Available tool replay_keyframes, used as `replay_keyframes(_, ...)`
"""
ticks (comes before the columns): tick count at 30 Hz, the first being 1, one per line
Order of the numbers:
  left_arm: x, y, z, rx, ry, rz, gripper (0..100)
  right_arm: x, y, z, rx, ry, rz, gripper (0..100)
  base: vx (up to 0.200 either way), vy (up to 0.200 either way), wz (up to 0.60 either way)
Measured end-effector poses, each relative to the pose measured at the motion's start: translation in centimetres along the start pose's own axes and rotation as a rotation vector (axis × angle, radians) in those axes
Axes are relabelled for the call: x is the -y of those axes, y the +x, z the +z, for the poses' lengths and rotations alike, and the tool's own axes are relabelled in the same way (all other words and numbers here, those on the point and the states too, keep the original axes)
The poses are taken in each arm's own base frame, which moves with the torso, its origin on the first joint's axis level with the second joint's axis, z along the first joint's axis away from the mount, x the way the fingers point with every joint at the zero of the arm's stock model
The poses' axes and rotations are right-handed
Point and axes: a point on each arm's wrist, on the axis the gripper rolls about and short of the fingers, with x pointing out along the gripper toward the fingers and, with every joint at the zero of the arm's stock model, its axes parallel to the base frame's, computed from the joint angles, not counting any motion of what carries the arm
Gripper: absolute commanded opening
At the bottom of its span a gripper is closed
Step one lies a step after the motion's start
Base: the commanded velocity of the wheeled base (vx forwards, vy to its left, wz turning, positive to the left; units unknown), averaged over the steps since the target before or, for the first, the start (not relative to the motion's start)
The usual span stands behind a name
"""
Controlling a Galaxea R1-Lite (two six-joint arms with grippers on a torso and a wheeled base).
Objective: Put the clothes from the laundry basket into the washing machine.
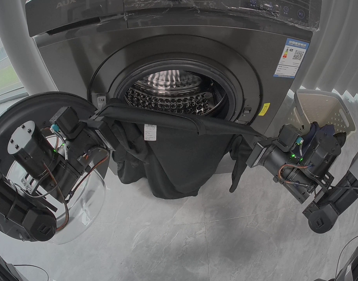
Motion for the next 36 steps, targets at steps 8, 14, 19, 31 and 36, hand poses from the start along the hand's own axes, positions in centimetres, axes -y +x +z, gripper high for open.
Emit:
replay_keyframes(8, 0.4, -0.1, 1.2, 0.042, 0.014, -0.012, 0, -0.3, 0.4, 1.5, 0.064, 0.0, 0.007, 0, 0.0, 0.0, 0.0)
replay_keyframes(14, 0.6, -0.3, 1.8, 0.059, 0.015, -0.022, 0, -0.6, 0.3, 3.3, 0.124, 0.001, 0.018, 0, 0.0, 0.0, 0.0)
replay_keyframes(19, 0.8, -0.4, 2.1, 0.07, 0.015, -0.029, 0, -0.7, 0.1, 4.1, 0.151, -0.002, 0.02, 0, 0.0, 0.0, 0.0)
replay_keyframes(31, 1.3, -0.7, 2.1, 0.061, 0.011, -0.072, 0, -0.6, -0.2, 5.1, 0.179, -0.005, 0.017, 0, 0.0, 0.0, 0.0)
replay_keyframes(36, 2.4, -0.9, 1.7, 0.038, -0.003, -0.143, 0, -0.7, -0.2, 5.1, 0.181, -0.003, 0.018, 0, 0.0, 0.0, 0.0)
